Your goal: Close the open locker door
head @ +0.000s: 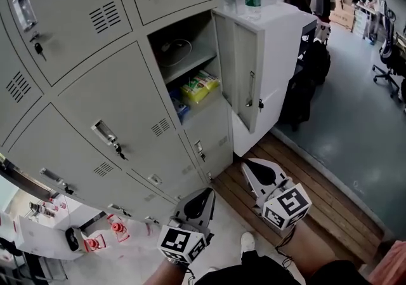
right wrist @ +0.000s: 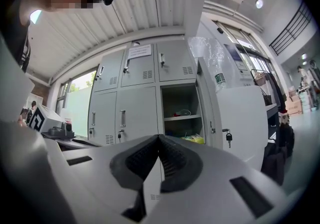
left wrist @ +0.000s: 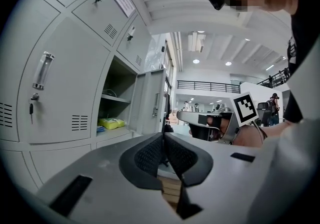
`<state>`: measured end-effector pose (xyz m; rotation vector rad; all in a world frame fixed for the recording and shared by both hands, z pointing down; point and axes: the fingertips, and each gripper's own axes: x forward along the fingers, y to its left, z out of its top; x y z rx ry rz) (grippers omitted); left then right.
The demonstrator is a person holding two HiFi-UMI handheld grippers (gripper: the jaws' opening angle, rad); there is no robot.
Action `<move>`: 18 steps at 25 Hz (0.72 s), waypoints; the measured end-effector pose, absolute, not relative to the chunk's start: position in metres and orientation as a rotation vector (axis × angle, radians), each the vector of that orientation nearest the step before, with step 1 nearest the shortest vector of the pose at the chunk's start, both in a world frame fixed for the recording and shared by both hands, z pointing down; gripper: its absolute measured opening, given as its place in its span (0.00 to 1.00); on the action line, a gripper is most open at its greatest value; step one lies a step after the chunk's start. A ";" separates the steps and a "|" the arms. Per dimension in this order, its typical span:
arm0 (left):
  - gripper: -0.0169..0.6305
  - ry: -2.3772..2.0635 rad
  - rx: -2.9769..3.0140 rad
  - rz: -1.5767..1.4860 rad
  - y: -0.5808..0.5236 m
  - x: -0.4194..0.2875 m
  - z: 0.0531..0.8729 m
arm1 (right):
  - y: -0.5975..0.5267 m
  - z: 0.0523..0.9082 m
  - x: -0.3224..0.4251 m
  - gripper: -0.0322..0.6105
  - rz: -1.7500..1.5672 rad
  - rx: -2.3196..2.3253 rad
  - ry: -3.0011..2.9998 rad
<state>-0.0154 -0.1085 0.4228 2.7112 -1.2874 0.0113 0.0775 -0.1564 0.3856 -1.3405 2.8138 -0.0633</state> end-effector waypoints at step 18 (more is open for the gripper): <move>0.06 -1.347 2.702 -0.038 -0.186 0.058 0.408 | -0.246 0.375 0.153 0.13 -0.065 -1.326 2.799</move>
